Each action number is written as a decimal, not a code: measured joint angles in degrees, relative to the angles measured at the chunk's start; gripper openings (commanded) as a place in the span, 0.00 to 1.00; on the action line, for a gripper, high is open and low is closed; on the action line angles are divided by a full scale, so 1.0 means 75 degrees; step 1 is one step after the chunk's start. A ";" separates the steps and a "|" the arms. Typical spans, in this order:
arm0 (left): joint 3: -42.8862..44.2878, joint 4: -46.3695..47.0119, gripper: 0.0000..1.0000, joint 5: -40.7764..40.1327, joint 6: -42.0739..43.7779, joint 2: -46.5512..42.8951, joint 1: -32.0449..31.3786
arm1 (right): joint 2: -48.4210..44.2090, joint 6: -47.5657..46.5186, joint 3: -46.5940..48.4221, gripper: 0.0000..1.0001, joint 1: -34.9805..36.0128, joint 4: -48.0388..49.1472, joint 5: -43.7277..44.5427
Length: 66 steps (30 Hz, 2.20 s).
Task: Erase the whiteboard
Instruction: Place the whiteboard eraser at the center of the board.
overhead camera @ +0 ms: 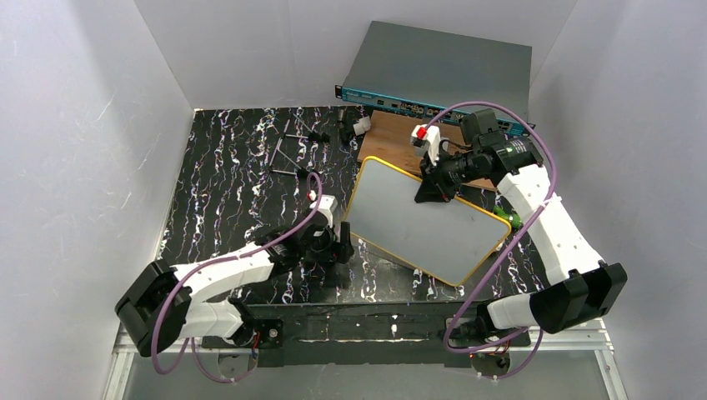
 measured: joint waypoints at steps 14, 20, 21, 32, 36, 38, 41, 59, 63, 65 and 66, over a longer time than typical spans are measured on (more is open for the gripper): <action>0.0326 -0.0813 0.93 0.1361 0.0117 0.0291 0.0816 | -0.0050 -0.0192 -0.0032 0.01 -0.0055 -0.0087 -0.0154; 0.0536 -0.1003 0.97 0.1670 0.0283 0.0635 0.0833 | -0.0163 -0.0175 -0.0111 0.01 -0.0117 -0.0090 -0.0306; 0.0571 -0.1017 0.97 0.1714 0.0393 0.0635 0.0833 | -0.0189 -0.0163 -0.0131 0.01 -0.0131 -0.0085 -0.0332; 0.0685 -0.0935 0.98 0.2294 0.1145 0.0743 0.0845 | -0.0271 0.0146 -0.0539 0.01 -0.0291 0.0000 -0.1364; 0.0685 -0.0731 0.98 0.2477 0.1335 0.0743 0.0889 | -0.0262 0.0329 -0.0705 0.01 -0.0291 0.0079 -0.1585; 0.0685 -0.0638 0.98 0.2524 0.1405 0.0743 0.0912 | -0.0242 0.0423 -0.0787 0.01 -0.0291 0.0172 -0.1620; 0.0685 -0.0641 0.98 0.2503 0.1448 0.0743 0.0938 | -0.0166 0.0589 -0.0845 0.01 -0.0291 0.0277 -0.1553; 0.0600 -0.0851 0.92 0.3226 0.2521 -0.3010 0.1411 | -0.0070 0.0154 -0.0804 0.01 -0.0289 -0.0020 -0.1507; 0.1291 -0.0717 0.89 0.4412 0.2830 -0.2646 0.1912 | -0.0070 -0.0315 -0.0589 0.01 -0.0289 -0.0414 -0.1708; 0.1673 -0.0487 0.87 0.5138 0.2894 -0.2098 0.2116 | -0.0076 -0.0516 -0.0504 0.01 -0.0289 -0.0562 -0.1810; 0.1778 -0.0391 0.86 0.5409 0.2911 -0.1874 0.2165 | -0.0090 -0.0650 -0.0469 0.01 -0.0289 -0.0647 -0.1874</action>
